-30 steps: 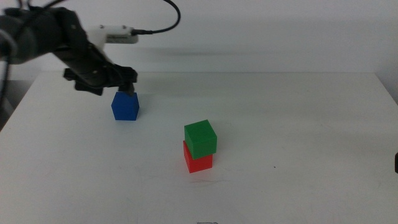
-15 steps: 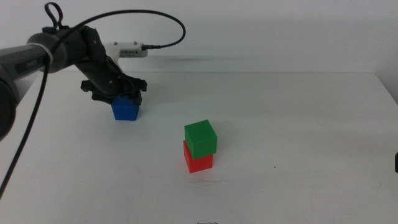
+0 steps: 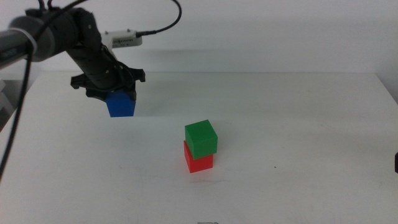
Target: Stack red cubes first, then green, then blue cubes in a specific spot.
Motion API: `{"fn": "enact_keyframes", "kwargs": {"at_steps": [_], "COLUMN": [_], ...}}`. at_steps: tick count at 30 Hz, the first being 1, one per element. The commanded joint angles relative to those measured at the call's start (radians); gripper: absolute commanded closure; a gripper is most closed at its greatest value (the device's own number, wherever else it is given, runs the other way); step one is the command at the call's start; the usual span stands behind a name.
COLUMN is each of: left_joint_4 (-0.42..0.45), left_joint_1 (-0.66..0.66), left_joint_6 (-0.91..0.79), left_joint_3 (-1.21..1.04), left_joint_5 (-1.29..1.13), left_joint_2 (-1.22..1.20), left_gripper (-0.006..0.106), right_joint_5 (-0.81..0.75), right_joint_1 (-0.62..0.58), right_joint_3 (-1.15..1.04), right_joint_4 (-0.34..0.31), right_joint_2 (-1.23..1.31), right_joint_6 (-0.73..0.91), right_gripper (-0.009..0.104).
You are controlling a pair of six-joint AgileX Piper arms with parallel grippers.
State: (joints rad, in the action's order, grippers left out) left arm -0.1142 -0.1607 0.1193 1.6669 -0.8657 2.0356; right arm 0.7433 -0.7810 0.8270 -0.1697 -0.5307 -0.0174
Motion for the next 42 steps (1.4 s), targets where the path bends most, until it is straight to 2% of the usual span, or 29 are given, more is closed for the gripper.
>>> {"fn": "enact_keyframes", "kwargs": {"at_steps": [1,3,7,11,14,20,26,42], "left_joint_4": [0.132,0.223,0.285,0.373,0.386,0.424,0.434,0.435], "left_joint_1": [-0.064,-0.126,-0.25,-0.384,-0.458,-0.567,-0.587,-0.587], "left_joint_6": [0.182,0.313,0.488,0.621,0.686,0.71,0.768,0.779], "left_joint_3": [-0.059,-0.14,-0.23,-0.208,-0.173,-0.073,-0.04,-0.044], "left_joint_5": [0.037,0.043,0.041,0.028,-0.015,-0.056,-0.056,-0.089], "left_joint_2": [-0.169,-0.259,-0.403,-0.408,-0.381,-0.305,-0.26,-0.217], "left_gripper": [0.102,0.102,0.102,0.102,0.1,0.093,0.09,0.09], "right_joint_5": [-0.074,-0.074,-0.074,-0.074,-0.074,-0.074,-0.074,-0.074], "right_joint_1": [0.005,0.005,0.005,0.005,0.005,0.005,0.005,0.005], "right_joint_3": [0.023,0.023,0.023,0.023,0.023,0.023,0.023,0.023], "right_joint_4": [-0.02,-0.02,-0.02,-0.02,-0.02,-0.02,-0.02,-0.024], "right_joint_2": [-0.005,-0.005,-0.005,-0.005,-0.005,-0.005,-0.005,-0.005], "right_joint_6": [0.005,0.005,0.005,0.005,0.005,0.005,0.005,0.005], "right_gripper": [0.001,0.001,0.001,0.001,0.001,0.001,0.001,0.001]}}
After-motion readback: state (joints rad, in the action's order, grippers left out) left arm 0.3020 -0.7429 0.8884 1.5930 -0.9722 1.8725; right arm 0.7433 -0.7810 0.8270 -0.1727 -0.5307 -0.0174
